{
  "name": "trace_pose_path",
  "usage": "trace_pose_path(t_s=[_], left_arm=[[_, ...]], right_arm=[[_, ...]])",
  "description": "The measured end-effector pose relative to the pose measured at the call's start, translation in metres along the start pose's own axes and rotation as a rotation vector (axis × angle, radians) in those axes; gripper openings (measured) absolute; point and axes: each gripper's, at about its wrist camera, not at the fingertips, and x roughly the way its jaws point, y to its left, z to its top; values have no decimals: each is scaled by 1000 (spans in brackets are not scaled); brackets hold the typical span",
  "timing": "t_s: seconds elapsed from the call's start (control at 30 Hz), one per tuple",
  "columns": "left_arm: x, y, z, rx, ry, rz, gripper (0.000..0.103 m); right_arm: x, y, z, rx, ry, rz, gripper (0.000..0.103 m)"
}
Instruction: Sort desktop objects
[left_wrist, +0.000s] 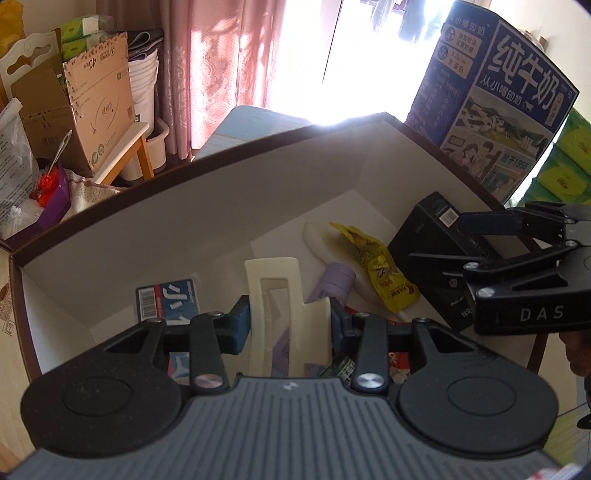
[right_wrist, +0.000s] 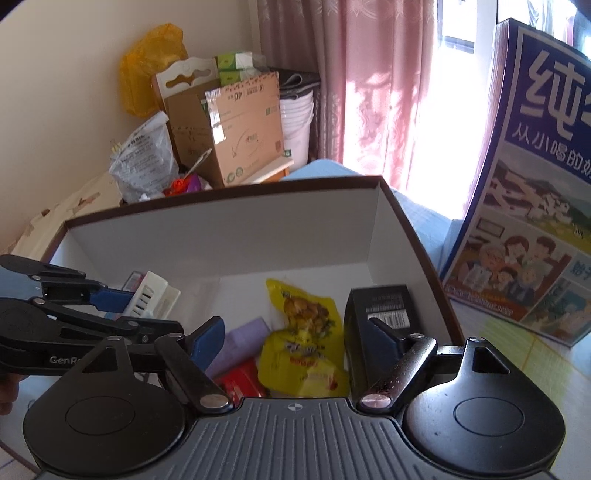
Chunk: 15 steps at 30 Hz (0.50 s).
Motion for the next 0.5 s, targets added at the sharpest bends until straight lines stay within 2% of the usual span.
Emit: trace_pose_path(t_s=[0.3, 0.5], left_arm=[[-2, 1, 2, -14, -3, -6, 37], [-15, 4, -1, -30, -11, 6, 49]], right_arm=[[-8, 4, -10, 6, 18, 17, 81], [-13, 7, -16, 2, 38, 40, 83]])
